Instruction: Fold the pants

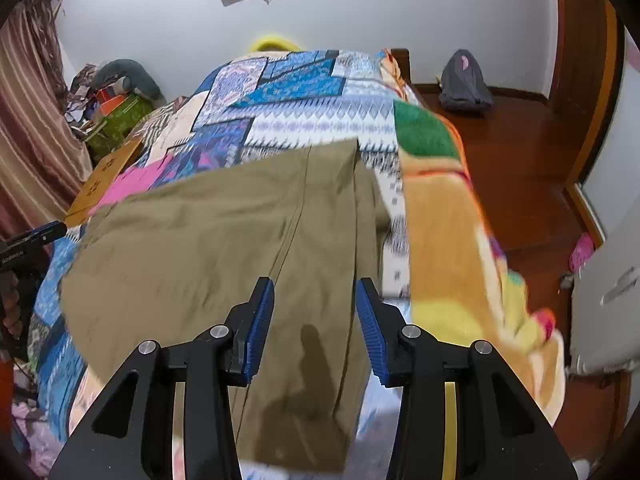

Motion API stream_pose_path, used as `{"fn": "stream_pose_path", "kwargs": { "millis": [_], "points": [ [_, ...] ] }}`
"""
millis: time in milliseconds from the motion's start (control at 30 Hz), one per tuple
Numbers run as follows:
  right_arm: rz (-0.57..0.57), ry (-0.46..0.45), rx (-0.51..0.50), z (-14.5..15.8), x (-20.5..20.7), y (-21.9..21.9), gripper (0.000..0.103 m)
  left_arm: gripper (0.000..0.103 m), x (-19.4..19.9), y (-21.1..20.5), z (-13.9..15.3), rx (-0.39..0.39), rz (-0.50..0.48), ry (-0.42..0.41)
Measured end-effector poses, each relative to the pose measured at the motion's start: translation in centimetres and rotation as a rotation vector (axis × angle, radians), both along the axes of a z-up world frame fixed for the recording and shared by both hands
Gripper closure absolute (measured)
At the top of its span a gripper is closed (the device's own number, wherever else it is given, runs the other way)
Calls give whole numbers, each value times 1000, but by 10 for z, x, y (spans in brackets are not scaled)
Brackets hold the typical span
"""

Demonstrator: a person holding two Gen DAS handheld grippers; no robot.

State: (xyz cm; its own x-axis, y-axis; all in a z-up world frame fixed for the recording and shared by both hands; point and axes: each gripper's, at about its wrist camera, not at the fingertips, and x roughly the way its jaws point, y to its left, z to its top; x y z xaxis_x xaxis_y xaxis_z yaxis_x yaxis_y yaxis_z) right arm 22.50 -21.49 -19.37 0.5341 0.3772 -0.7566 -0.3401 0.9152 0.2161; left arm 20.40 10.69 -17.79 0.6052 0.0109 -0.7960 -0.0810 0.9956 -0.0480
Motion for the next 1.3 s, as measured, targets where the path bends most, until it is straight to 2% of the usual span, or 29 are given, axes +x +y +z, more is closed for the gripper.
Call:
{"fn": "stream_pose_path", "kwargs": {
  "millis": [133,367,467,600,700,767,900,1067,1233,1300],
  "points": [
    [5,-4,-10,-4,32,5,63,53,32,0,-7,19,-19,18],
    [33,44,-36,-33,97,20,63,53,76,-3,-37,37,-63,85],
    [45,81,-44,-50,121,29,63,53,85,-1,-51,49,-66,119],
    [49,152,-42,-74,147,34,63,53,87,3,-60,45,-52,125],
    [61,168,-22,-79,152,36,63,51,90,6,-65,31,-32,129],
    [92,153,-29,-76,150,39,78,50,89,7,-67,31,-24,127],
    [129,79,-107,-67,137,51,92,47,87,7,-69,43,6,116],
    [104,-33,-213,-61,128,57,96,45,86,5,-71,78,34,107],
    [76,-15,-248,-63,133,54,96,43,87,-1,-71,135,35,106],
    [60,-18,-275,-61,133,52,95,42,87,0,-68,136,29,111]
  ]
}}
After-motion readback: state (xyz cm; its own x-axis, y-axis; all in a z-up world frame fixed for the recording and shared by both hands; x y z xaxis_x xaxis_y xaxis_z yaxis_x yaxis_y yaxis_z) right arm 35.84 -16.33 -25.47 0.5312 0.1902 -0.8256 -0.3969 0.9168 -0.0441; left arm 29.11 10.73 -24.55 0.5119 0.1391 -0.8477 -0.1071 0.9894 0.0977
